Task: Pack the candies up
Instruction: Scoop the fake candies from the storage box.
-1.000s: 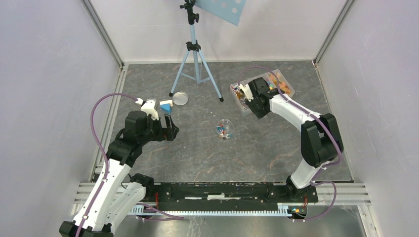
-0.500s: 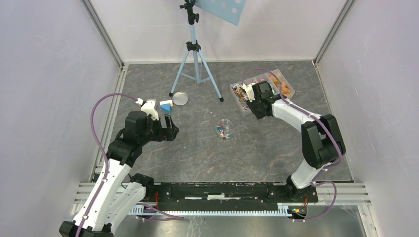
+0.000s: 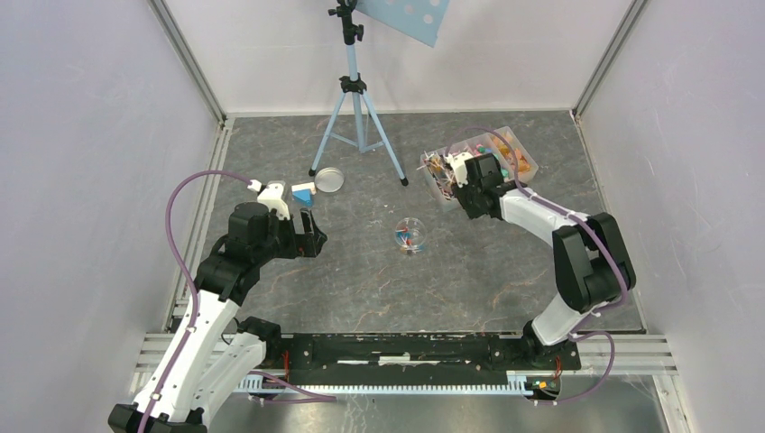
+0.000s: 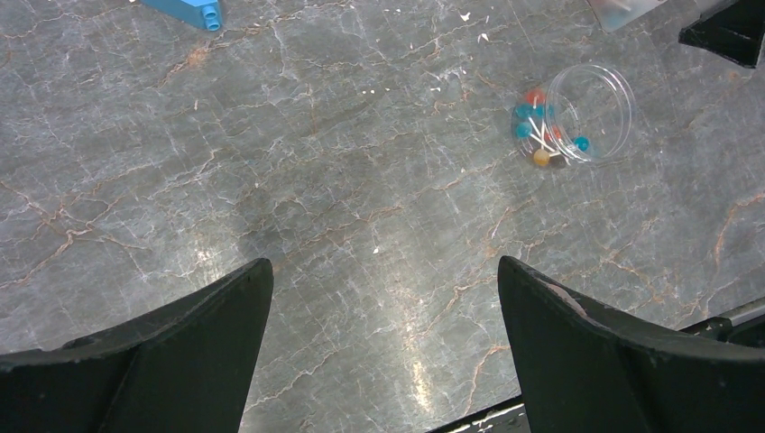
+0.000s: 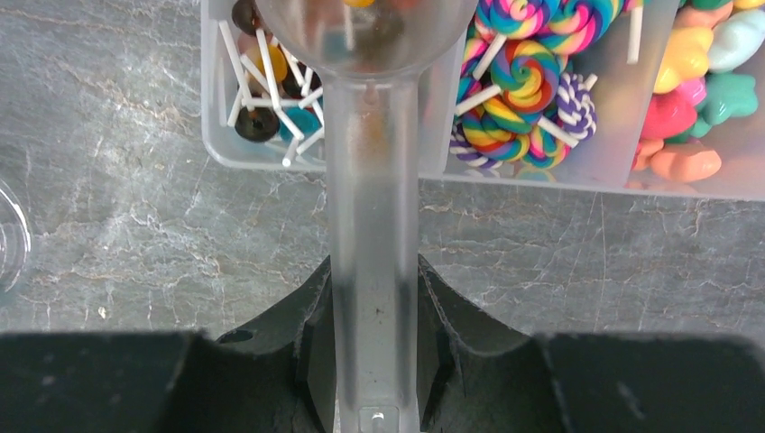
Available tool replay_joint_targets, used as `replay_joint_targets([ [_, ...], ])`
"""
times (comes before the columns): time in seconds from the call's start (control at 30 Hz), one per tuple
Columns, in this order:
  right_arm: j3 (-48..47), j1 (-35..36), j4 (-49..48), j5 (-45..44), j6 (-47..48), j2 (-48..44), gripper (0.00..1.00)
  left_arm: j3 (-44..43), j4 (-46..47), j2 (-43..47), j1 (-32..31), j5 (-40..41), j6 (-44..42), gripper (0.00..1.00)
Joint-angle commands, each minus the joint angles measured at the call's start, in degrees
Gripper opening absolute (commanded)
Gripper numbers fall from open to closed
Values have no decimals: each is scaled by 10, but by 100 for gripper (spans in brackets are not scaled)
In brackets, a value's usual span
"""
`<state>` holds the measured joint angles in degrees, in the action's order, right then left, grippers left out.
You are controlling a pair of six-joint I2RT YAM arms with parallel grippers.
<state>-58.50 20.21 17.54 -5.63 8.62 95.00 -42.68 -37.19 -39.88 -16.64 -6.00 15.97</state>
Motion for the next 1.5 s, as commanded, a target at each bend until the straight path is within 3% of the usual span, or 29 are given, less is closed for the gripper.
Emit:
replay_joint_targets([
  [0.0, 34, -13, -11, -8, -14, -33, 0, 2, 11, 1, -3, 9, -24, 100],
  [0.63, 73, -24, -12, 22, 4, -120, 0, 2, 11, 3, -3, 11, -24, 100],
  [1.23, 33, -22, 111, 92, 115, -220, 0, 3, 12, 4, -3, 0, -24, 100],
  [1.47, 49, 4, 150, 110, 200, -280, 0, 5, 16, 2, -6, -18, -27, 100],
])
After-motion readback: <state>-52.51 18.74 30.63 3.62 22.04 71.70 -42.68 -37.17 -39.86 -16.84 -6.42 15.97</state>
